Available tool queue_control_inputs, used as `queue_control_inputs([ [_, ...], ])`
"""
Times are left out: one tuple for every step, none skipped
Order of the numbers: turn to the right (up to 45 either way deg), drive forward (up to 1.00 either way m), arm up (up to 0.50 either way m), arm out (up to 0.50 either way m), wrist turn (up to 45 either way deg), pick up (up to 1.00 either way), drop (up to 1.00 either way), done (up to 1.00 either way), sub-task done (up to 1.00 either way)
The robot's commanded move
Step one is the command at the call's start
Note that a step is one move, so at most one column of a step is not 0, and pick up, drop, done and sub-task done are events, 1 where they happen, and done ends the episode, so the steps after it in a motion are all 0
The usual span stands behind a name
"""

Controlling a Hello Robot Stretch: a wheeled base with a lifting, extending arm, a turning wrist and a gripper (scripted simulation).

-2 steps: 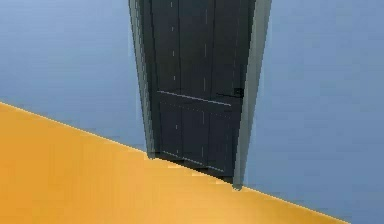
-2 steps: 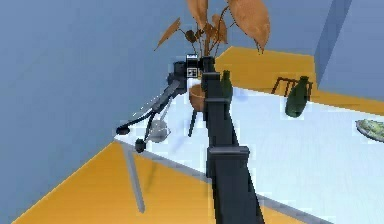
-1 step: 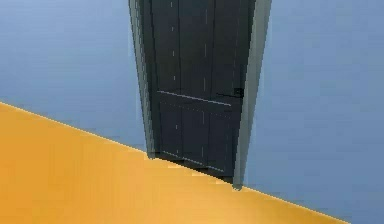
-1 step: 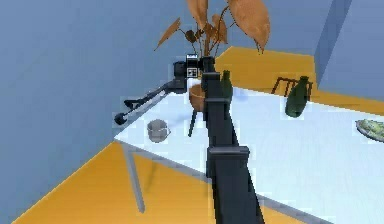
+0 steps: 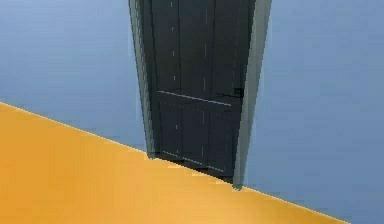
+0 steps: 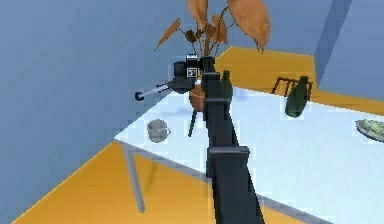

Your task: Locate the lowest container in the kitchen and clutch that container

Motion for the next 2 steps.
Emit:
queue_control_inputs([
  [0.0,0.00,0.00,0.00,3.0,0.00,0.00,0.00,0.00],
  [0.0,0.00,-0.30,0.00,0.0,0.00,0.00,0.00,0.00],
])
